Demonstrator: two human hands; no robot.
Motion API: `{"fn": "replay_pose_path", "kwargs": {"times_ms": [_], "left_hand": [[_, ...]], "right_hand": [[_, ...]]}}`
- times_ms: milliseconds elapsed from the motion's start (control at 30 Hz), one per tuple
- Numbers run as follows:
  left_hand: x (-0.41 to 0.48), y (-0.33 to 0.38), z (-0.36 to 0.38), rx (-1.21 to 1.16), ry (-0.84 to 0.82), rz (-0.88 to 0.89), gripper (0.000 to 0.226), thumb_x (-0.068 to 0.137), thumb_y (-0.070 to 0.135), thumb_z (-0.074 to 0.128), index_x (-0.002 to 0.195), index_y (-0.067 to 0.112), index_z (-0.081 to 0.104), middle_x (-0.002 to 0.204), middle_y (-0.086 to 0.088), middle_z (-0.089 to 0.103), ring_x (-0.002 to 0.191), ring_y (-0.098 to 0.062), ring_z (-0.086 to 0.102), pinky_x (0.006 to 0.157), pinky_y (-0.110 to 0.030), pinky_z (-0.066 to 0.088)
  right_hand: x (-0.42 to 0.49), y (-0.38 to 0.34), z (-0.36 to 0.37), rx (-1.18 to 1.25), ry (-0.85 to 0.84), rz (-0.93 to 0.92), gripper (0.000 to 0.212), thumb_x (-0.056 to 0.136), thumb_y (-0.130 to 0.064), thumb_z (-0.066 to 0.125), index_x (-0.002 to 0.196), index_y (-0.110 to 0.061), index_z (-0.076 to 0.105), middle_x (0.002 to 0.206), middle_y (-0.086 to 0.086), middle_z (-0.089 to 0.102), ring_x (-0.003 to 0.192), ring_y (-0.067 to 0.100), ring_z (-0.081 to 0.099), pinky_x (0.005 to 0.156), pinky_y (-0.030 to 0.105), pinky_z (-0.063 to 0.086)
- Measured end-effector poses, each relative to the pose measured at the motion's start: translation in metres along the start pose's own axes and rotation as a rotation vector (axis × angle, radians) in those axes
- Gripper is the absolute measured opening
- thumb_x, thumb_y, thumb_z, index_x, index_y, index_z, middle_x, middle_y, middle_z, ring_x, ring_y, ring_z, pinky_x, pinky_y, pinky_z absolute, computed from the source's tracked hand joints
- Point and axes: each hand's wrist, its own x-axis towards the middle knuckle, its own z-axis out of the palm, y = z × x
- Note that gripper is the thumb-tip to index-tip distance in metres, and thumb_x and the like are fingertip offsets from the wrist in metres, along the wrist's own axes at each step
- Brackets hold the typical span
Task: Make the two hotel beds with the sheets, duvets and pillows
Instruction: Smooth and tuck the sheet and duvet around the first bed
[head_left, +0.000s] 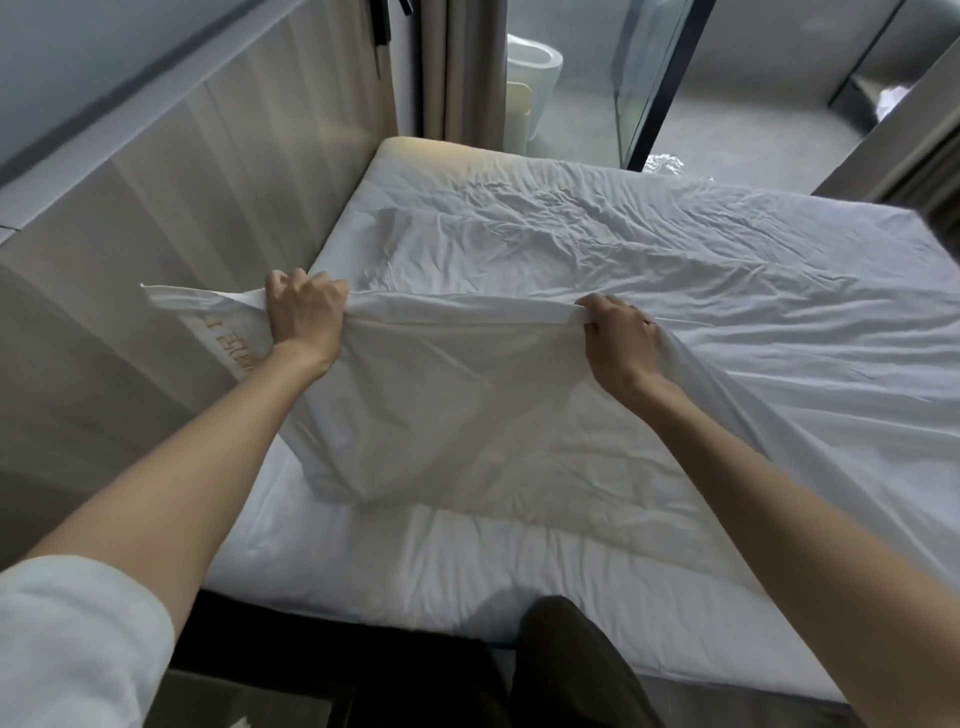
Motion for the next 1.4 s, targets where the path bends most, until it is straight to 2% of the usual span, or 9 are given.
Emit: {"fn": "replay_pose_path", "kwargs": {"times_ms": [400,567,633,700,833,933,1133,1267,1400], "left_hand": [[0.113,0.025,0.062,-0.057,0.005,0.062,0.027,0.09,-0.004,0.043,0.089,0.008,0.067,0.091,-0.014,0.066,0.091,-0.034,0.056,0.085,-0.041,0.032],[0.171,0.062,0.12,-0.027,-0.15,0.037,0.032,0.091,-0.001,0.045,0.111,0.014,0.064,0.112,-0.011,0.061,0.112,-0.032,0.05,0.113,-0.048,0.018],[0.183,0.076,0.148,-0.073,-0.286,-0.026,0.045,0.091,0.005,0.049,0.135,0.019,0.048,0.139,-0.012,0.045,0.135,-0.03,0.032,0.118,-0.05,0.003],[0.183,0.087,0.175,-0.147,-0.451,-0.105,0.065,0.095,0.018,0.049,0.152,0.026,0.019,0.159,-0.009,0.012,0.148,-0.027,0.004,0.117,-0.049,-0.004],[0.151,0.099,0.221,-0.282,-0.695,-0.2,0.073,0.096,0.022,0.043,0.154,0.03,-0.001,0.161,-0.001,-0.014,0.148,-0.023,-0.012,0.119,-0.046,-0.001],[0.103,0.091,0.246,-0.418,-0.766,-0.391,0.071,0.098,0.03,0.043,0.153,0.033,-0.001,0.161,-0.002,-0.012,0.148,-0.026,-0.007,0.119,-0.049,0.007],[-0.005,0.055,0.274,-0.605,-0.935,-0.966,0.091,0.09,0.055,0.055,0.153,0.029,-0.005,0.157,-0.018,0.003,0.141,-0.041,0.017,0.112,-0.051,0.024],[-0.061,0.048,0.284,-0.58,-0.945,-0.991,0.095,0.085,0.057,0.059,0.154,0.018,0.006,0.152,-0.022,0.025,0.137,-0.04,0.031,0.109,-0.048,0.028],[-0.098,0.059,0.28,-0.44,-0.799,-1.156,0.084,0.081,0.065,0.06,0.138,0.006,0.037,0.141,-0.021,0.037,0.132,-0.038,0.032,0.106,-0.052,0.026]], "right_hand": [[0.111,0.032,0.059,0.021,0.043,0.105,0.033,0.095,-0.007,0.042,0.122,-0.014,0.06,0.124,0.013,0.059,0.116,0.038,0.049,0.099,0.046,0.03],[0.18,0.071,0.11,0.112,-0.035,0.138,0.028,0.099,-0.011,0.041,0.119,-0.009,0.061,0.127,0.015,0.055,0.116,0.034,0.049,0.092,0.033,0.032],[0.204,0.08,0.139,0.158,-0.152,0.05,0.031,0.101,-0.012,0.04,0.122,-0.015,0.063,0.135,0.01,0.051,0.124,0.028,0.048,0.102,0.031,0.032],[0.223,0.081,0.166,0.152,-0.333,-0.023,0.036,0.101,-0.01,0.041,0.129,-0.023,0.058,0.147,0.003,0.042,0.134,0.024,0.04,0.115,0.051,0.022],[0.23,0.094,0.205,0.064,-0.554,-0.045,0.044,0.099,-0.02,0.048,0.142,-0.031,0.044,0.155,-0.002,0.029,0.143,0.022,0.027,0.113,0.059,0.011],[0.218,0.114,0.228,0.024,-0.57,-0.104,0.047,0.095,-0.027,0.056,0.141,-0.032,0.046,0.153,0.002,0.035,0.141,0.023,0.03,0.115,0.049,0.022],[0.187,0.114,0.274,0.115,-0.746,-0.126,0.044,0.095,-0.024,0.058,0.137,-0.033,0.051,0.155,0.001,0.034,0.142,0.024,0.03,0.111,0.057,0.028],[0.163,0.097,0.302,0.149,-0.757,-0.23,0.042,0.095,-0.025,0.057,0.136,-0.032,0.052,0.152,0.003,0.039,0.139,0.027,0.036,0.108,0.055,0.033],[0.121,0.083,0.319,0.173,-0.828,-0.306,0.043,0.095,-0.029,0.059,0.137,-0.028,0.052,0.152,0.009,0.038,0.139,0.029,0.036,0.113,0.044,0.031]]}}
